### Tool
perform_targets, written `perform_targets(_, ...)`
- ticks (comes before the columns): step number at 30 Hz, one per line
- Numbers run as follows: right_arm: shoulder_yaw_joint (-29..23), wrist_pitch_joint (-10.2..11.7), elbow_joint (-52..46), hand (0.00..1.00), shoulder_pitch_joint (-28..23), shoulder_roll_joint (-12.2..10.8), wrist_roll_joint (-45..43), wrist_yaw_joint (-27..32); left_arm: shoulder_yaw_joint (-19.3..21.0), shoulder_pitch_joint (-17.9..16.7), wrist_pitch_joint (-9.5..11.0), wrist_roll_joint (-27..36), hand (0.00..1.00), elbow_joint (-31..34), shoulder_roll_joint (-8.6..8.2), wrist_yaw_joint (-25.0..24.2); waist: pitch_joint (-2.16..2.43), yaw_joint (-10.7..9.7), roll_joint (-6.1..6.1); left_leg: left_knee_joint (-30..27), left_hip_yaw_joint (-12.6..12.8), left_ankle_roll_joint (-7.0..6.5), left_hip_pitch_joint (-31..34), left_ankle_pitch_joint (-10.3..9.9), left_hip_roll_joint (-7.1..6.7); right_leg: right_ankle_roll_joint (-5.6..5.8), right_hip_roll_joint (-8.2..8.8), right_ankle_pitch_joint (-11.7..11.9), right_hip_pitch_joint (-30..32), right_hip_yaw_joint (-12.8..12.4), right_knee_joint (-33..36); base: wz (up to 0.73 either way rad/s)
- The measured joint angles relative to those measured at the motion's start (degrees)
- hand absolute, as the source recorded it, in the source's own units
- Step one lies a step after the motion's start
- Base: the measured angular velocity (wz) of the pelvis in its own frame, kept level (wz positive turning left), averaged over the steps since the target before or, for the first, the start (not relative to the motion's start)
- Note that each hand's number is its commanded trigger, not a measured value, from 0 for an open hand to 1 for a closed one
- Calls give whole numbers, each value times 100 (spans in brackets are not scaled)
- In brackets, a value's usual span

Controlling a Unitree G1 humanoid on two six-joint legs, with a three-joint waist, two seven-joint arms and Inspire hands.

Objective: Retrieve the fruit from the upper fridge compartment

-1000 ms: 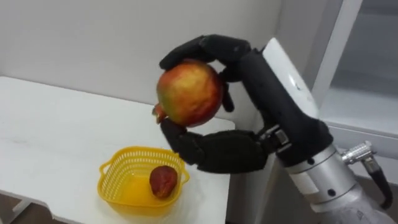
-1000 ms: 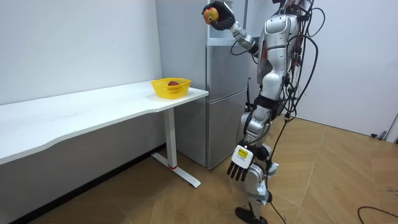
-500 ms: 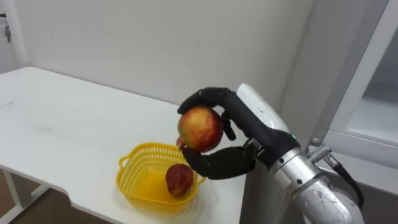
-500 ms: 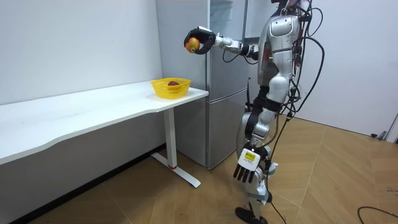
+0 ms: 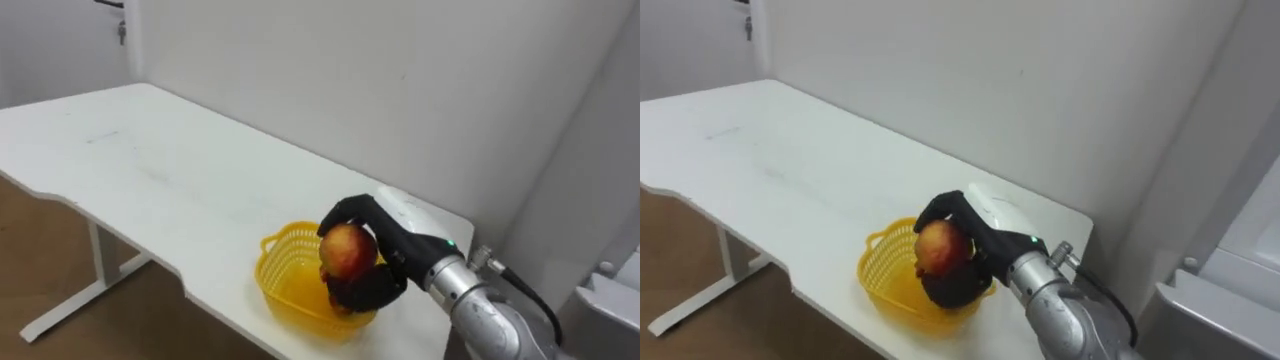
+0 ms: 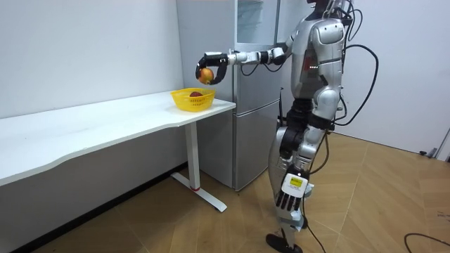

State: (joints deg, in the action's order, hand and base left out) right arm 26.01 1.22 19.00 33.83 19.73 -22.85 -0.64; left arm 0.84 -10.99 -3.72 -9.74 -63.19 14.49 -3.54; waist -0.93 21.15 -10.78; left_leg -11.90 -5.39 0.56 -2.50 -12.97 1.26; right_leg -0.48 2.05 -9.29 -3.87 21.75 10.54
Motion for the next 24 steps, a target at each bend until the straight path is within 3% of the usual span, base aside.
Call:
perform_targets(3,0,-12,383,100,132,-112,1,12,-118,24,-3,4,0,-53,41,-22,-22,62,-13,-38,-108,0,66,1,-9,6,6,-4,-5,59,6,12)
perform_targets(6,96,-14,527,100,349,-129,2,68,-233,140,-9,4,0,-110,69,-81,-79,107,-38,-81,-133,6,103,4,-18,22,10,-14,19,67,4,9)
perform_targets(10,439,-12,548,100,530,-139,-57,89,-229,201,-11,4,0,-102,92,-126,-61,163,-91,-81,-136,10,135,7,-20,36,15,-24,44,94,19,1)
perform_targets(15,447,-5,567,100,565,-161,-148,133,-222,275,-11,2,0,-98,97,-198,-65,326,-175,-111,-148,10,177,8,-34,36,27,-24,65,90,20,0)
perform_targets(16,448,0,693,85,620,-200,-145,143,-226,262,-11,3,0,-99,98,-200,-71,354,-184,-136,-153,9,181,8,-43,36,32,-24,58,79,20,0)
perform_targets(17,448,-3,905,13,683,-254,-136,178,-226,253,-13,4,0,-98,98,-192,-88,377,-180,-154,-173,9,181,8,-50,36,35,-24,44,68,14,0)
perform_targets(18,448,-10,1005,0,692,-271,-128,203,-226,254,-13,4,0,-99,99,-184,-91,384,-187,-156,-178,9,180,8,-53,37,38,-24,40,65,12,4)
perform_targets(24,420,-61,1242,0,692,-339,-119,225,-222,253,-83,2,0,-99,100,-172,-107,407,-218,-171,-239,6,266,1,-79,37,49,-25,40,89,14,5)
